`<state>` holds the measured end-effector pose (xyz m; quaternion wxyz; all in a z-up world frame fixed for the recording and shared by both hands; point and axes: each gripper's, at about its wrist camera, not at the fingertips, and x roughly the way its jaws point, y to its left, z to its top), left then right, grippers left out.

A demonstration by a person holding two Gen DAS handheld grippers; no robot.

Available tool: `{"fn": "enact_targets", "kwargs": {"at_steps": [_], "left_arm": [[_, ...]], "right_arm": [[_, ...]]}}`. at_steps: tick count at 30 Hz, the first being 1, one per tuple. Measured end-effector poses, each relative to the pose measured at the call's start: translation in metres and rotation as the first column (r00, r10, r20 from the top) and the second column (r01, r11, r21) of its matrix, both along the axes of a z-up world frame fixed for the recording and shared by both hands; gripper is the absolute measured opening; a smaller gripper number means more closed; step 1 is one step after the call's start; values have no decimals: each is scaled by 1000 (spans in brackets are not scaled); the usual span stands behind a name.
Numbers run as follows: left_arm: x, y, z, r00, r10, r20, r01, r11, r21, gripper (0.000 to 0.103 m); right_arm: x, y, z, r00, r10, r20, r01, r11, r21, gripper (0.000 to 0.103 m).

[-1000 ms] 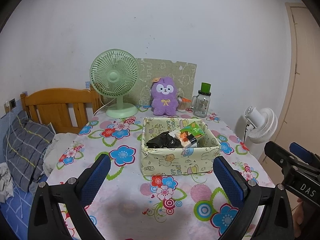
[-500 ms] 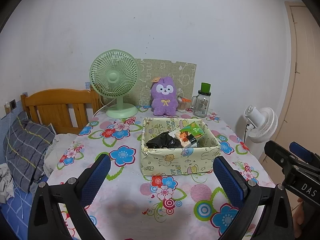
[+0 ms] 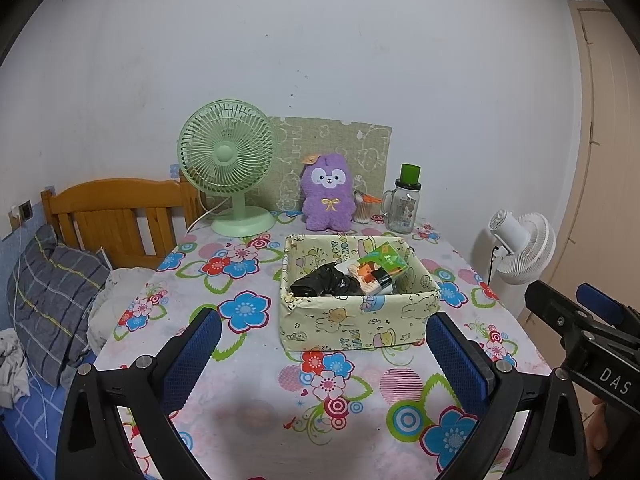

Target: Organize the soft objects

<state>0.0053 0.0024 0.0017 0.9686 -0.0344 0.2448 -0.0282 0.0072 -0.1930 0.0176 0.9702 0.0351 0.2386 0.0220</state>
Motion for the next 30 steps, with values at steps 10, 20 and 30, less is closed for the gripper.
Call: {"fn": "enact_targets", "kwargs": {"at_steps": [10,20,30], "left_arm": [[0,-3,1,1000,-3,0,3,1000,13,103],[2,-4,2,1000,-4,-2,4,1000,14,103],[6,-6,2,1000,-9,-3,9,1000,16,103]], "right_arm": [[0,-1,2,1000,6,6,-6,1000,5,96],[0,-1,3,1000,7,3,-7,1000,4,96],[1,-3,3,1000,5,-1,-5,1000,5,96]]}}
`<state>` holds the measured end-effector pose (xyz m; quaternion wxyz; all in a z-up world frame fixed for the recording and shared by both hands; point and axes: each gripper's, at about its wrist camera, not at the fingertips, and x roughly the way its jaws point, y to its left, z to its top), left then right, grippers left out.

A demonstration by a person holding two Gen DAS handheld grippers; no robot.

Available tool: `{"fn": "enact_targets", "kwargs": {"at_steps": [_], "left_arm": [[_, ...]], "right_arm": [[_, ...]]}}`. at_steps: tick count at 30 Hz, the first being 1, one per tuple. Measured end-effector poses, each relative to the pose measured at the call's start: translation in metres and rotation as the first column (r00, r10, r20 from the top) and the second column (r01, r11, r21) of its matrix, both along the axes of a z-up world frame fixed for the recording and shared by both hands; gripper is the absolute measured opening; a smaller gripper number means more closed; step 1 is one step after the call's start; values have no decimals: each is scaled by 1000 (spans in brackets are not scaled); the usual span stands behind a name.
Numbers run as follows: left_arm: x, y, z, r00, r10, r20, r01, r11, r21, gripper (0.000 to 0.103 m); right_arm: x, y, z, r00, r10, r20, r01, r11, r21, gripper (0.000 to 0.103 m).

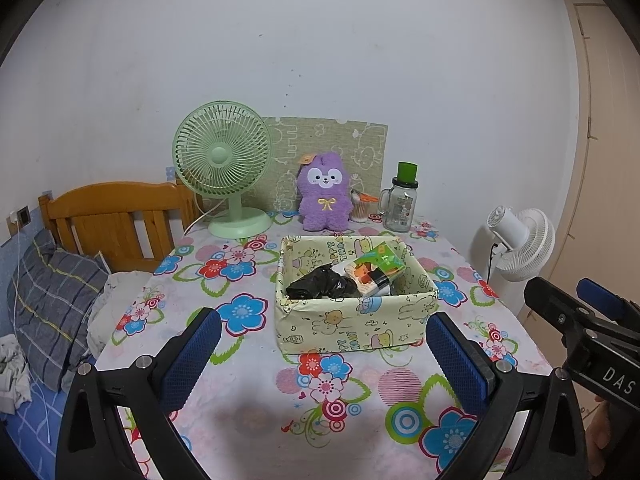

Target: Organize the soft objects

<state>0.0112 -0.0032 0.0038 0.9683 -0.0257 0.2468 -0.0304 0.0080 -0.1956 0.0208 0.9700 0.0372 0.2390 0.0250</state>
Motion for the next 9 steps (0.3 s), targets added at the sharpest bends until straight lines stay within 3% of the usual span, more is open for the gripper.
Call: {"fn": "enact_targets", "kwargs": {"at_steps": [9], "left_arm": [[1,-1,0,1000,-3,-3,3,1000,-2,103]], "right_arm": [[1,-2,1,1000,7,-4,-7,1000,6,96]]}}
